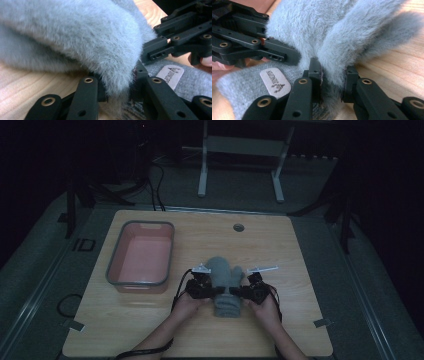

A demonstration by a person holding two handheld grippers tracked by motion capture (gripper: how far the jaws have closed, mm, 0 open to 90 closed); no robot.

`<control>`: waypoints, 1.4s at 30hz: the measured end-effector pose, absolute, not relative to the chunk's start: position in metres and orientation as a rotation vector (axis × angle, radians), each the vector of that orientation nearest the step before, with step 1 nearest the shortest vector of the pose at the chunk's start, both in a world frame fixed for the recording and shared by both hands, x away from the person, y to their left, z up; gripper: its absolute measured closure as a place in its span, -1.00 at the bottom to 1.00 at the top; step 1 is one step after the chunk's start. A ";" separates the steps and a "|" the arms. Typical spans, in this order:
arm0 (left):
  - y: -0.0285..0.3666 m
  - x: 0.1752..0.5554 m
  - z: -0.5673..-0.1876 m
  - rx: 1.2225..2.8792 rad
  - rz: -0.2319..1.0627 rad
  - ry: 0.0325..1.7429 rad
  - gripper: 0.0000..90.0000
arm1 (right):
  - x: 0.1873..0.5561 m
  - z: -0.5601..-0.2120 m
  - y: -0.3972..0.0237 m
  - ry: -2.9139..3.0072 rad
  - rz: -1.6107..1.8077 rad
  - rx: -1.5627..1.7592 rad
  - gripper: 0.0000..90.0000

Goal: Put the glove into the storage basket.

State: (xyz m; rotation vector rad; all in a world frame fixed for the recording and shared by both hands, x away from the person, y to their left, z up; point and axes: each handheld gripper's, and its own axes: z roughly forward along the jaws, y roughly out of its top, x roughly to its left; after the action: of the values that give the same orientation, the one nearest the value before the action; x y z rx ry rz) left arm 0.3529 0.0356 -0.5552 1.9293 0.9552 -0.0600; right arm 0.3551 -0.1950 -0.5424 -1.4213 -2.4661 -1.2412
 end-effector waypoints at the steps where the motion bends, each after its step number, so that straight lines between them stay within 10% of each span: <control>1: 0.036 0.352 -0.553 1.931 -0.060 0.949 0.66 | 0.354 -0.541 -0.196 -2.456 -1.261 -1.422 0.70; 20: 0.062 0.350 -0.460 1.908 0.051 0.831 0.70 | 0.345 -0.457 -0.183 -2.467 -1.507 -1.320 0.73; 42: 0.172 0.368 -0.404 1.904 0.152 0.893 0.69 | 0.383 -0.403 -0.075 -2.463 -1.559 -1.171 0.72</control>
State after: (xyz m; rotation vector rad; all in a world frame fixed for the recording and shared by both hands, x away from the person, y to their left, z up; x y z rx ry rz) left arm 0.3679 0.1718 -0.4038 1.9042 0.8928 0.1525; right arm 0.3833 -0.0745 -0.4032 -1.1710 -2.4633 -1.5589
